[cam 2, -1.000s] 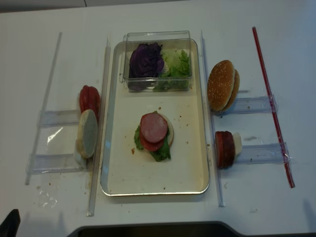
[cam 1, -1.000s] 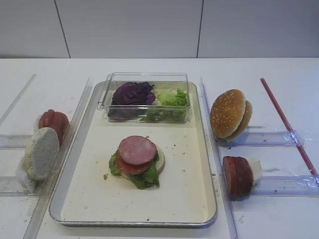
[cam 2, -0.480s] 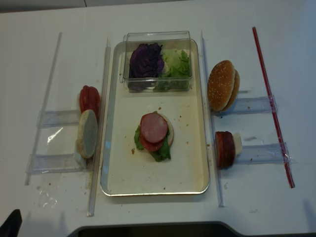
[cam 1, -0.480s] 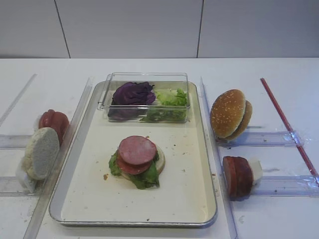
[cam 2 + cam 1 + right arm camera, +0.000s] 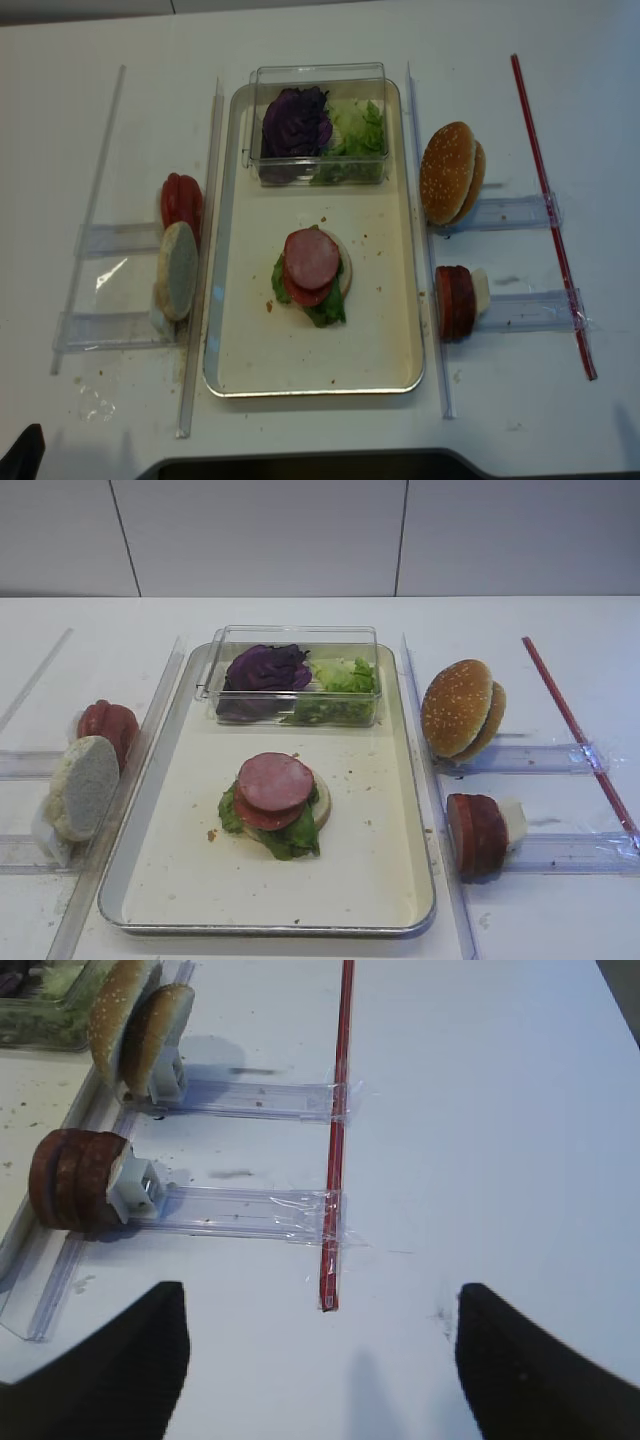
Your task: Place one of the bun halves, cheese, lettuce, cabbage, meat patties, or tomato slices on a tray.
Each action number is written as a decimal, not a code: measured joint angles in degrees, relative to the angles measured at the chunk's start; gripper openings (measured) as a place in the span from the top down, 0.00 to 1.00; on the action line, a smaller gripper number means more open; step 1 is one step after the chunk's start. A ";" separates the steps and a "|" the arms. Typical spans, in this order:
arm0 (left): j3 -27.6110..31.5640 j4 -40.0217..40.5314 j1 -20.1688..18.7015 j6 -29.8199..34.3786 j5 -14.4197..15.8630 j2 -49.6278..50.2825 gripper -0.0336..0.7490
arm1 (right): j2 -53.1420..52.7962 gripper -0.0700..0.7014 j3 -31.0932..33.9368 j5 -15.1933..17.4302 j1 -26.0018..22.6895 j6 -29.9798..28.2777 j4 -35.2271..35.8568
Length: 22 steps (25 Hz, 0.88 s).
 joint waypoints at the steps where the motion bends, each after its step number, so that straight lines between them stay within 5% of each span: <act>1: 0.00 0.00 0.00 0.00 0.00 0.00 0.33 | 0.00 0.18 0.00 0.00 0.00 0.00 0.00; 22: 0.00 0.00 0.00 0.00 0.00 0.00 0.33 | 0.00 0.18 0.00 0.00 0.00 0.00 0.00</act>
